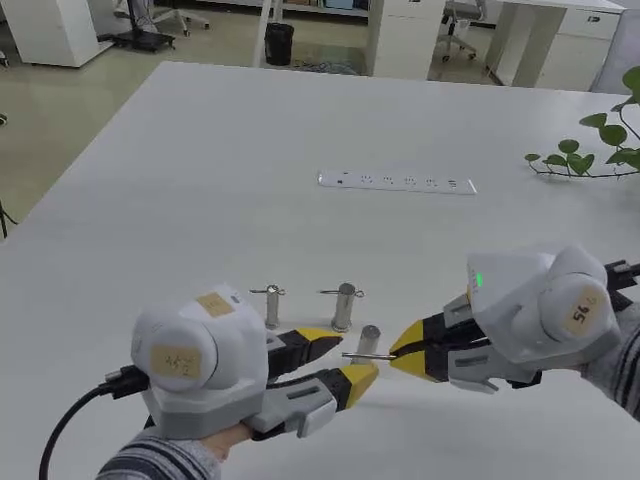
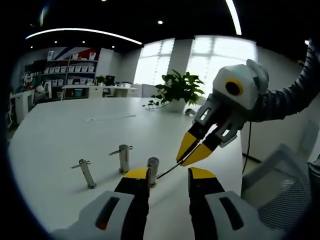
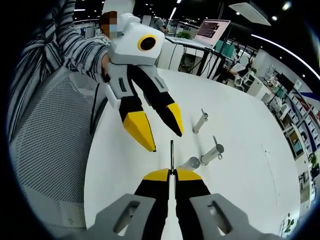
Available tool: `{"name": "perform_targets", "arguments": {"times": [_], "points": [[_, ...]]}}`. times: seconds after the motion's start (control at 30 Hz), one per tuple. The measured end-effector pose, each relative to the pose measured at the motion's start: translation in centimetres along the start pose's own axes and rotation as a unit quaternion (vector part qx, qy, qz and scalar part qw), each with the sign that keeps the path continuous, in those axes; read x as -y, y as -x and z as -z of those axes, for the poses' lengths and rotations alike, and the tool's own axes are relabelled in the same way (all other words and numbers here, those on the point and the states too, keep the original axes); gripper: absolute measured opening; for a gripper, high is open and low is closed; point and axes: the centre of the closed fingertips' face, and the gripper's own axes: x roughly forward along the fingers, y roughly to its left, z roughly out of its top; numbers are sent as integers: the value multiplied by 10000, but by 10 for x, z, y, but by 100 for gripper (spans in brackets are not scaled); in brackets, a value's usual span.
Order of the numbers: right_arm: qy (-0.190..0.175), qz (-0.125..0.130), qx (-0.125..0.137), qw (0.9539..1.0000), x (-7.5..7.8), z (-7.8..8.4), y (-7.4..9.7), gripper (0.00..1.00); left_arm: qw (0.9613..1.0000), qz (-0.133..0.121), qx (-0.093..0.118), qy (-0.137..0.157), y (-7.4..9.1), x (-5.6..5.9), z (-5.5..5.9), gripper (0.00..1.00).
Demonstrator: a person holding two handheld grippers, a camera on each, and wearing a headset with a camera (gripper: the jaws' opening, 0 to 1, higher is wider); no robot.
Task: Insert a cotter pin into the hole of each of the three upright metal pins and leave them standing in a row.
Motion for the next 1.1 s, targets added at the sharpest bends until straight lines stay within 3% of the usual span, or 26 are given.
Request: {"name": "perform_targets", "arguments": {"times": [0.13,0.2,0.4,0.5,0.6,0.67,0.93,1.1], "points": [[50,-35,31,10000,0,1,2,0,9999,-103,-29,-131,-1,-3,1,32],[60,-33,54,10000,0,3,3,0,9990,-227,-179,-350,-1,-6,6,35],[-64,49,185,9998,8,7,12,0,9977,-358,-391,-432,-5,-10,18,38],[-105,87,226,9997,12,11,17,0,9947,-492,-670,-600,-8,-15,29,37],[-142,120,215,9996,16,16,19,0,9942,-605,-623,-627,-12,-16,29,35],[-179,145,201,9995,19,20,20,0,9911,-673,-696,-909,-14,-17,28,33],[-261,195,176,9993,27,33,20,0,9892,-831,-742,-948,-32,-21,26,30],[-337,213,161,9991,30,40,19,0,9882,-1006,-863,-765,-42,-29,32,27]]}}
